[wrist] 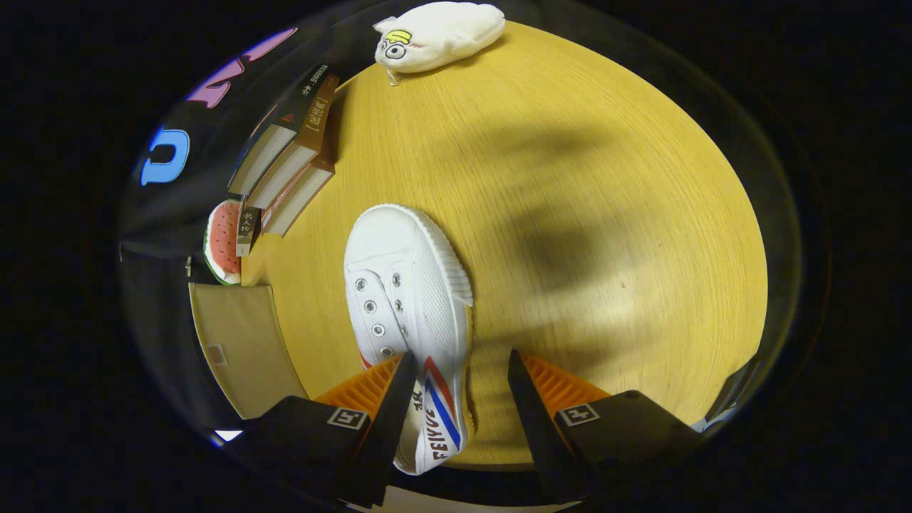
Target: Open the storage box then place both shoes into the box .Put the left shoe in first, then the right shoe, with the right side of both shoes facing outward in a uniform manner.
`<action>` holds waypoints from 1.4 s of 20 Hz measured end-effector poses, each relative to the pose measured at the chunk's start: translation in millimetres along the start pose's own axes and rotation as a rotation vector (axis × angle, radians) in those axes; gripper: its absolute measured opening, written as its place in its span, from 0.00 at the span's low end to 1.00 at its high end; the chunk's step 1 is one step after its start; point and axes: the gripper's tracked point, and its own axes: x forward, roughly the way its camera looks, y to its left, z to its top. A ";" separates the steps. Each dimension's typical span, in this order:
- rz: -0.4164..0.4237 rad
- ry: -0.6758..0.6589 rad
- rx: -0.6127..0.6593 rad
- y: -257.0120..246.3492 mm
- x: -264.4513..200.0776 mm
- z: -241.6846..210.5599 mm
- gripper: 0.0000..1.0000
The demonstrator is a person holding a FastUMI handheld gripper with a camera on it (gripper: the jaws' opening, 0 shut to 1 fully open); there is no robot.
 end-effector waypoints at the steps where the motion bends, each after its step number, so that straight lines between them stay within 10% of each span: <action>1: 0.012 0.019 0.026 6.3 3.1 -2.2 0.69; 11: 0.082 -0.006 0.069 7.8 -2.1 -1.5 0.17; 28: 0.240 -0.082 0.035 173.0 -99.6 -41.0 0.13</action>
